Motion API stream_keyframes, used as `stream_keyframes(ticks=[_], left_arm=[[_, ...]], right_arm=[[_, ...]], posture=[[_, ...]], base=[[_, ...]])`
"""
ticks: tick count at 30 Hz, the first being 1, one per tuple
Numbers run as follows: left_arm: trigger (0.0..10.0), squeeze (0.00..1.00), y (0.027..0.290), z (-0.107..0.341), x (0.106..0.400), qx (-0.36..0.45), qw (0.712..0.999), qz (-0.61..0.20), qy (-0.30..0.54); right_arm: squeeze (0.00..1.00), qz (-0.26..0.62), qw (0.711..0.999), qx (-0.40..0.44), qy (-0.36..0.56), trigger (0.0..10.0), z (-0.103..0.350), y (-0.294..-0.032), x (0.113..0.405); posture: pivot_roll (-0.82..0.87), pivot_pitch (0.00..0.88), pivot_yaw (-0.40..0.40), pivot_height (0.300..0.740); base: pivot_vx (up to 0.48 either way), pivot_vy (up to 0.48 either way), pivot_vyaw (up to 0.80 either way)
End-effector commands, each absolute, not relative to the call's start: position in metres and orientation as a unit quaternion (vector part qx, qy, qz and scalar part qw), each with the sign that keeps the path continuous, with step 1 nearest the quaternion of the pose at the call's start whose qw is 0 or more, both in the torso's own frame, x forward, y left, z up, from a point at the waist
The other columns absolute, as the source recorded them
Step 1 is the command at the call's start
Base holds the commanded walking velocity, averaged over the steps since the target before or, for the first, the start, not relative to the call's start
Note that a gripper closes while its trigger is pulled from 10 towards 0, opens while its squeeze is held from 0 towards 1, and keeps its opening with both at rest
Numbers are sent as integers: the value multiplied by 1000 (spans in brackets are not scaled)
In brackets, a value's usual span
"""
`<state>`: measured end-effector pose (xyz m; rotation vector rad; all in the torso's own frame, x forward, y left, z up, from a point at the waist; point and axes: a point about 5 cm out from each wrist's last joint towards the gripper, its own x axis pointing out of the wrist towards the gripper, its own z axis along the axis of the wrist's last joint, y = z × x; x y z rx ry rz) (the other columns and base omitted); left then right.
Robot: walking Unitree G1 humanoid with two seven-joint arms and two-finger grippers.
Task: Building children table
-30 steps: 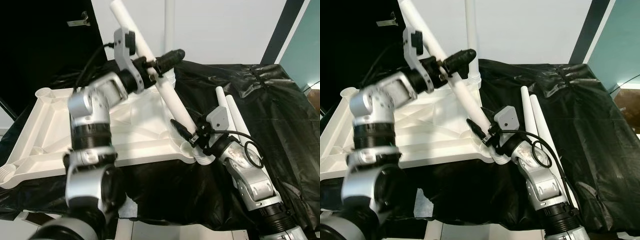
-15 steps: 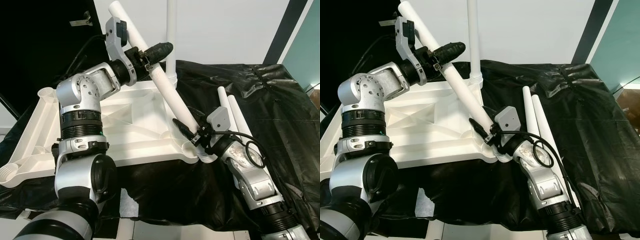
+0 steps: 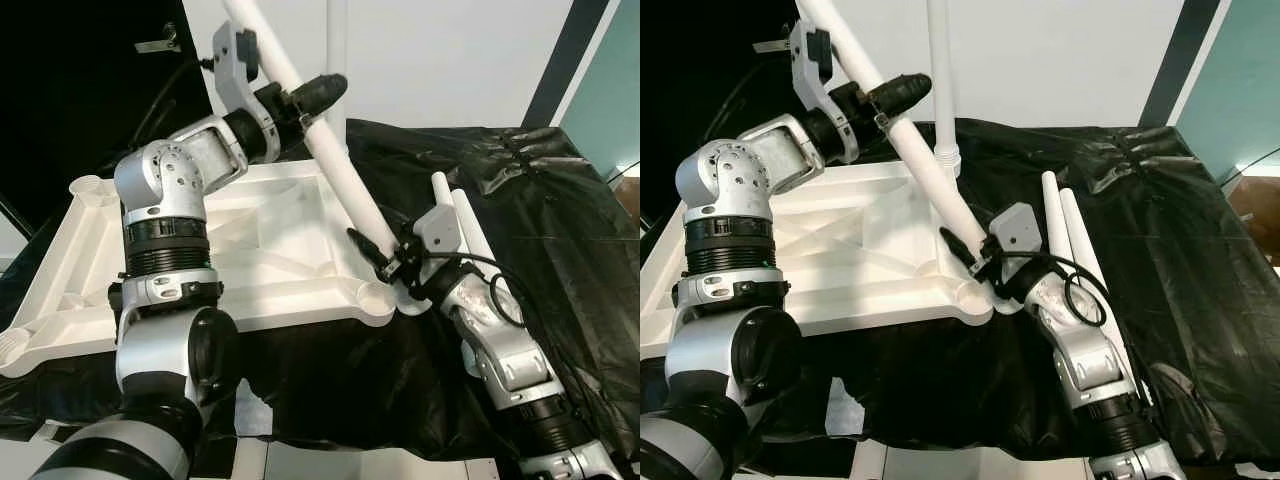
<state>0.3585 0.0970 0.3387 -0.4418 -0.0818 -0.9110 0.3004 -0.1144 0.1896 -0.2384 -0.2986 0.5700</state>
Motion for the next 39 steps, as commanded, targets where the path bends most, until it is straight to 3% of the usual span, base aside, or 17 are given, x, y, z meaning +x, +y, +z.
stream_keyframes(ticks=[1, 6, 7, 8, 22, 39], left_arm=[[10000, 0, 97, 352, 354, -189, 879, -432, -71], [10000, 0, 92, 356, 348, -162, 886, -422, -102], [10000, 0, 89, 357, 345, -154, 887, -422, -111], [10000, 0, 83, 358, 340, -134, 889, -418, -129], [10000, 0, 54, 357, 321, -56, 894, -404, -184], [10000, 0, 39, 360, 310, -58, 880, -426, -201]], right_arm=[[1000, 275, 945, -111, -137, 10000, 190, -115, 303], [1000, 268, 950, -110, -118, 10000, 190, -114, 307], [769, 263, 953, -112, -105, 10000, 190, -114, 309], [0, 255, 957, -110, -83, 10000, 189, -113, 313], [0, 248, 959, -127, -42, 10000, 193, -106, 331], [0, 250, 949, -193, -15, 10000, 191, -110, 350]], posture=[[-65, 0, 30, 740], [-67, 0, 28, 740], [-67, 0, 28, 740], [-68, 0, 27, 740], [-70, 0, 27, 740], [-70, 0, 32, 740]], base=[[0, 0, 0], [0, 0, 0], [0, 0, 0], [0, 0, 0], [0, 0, 0], [0, 0, 0]])
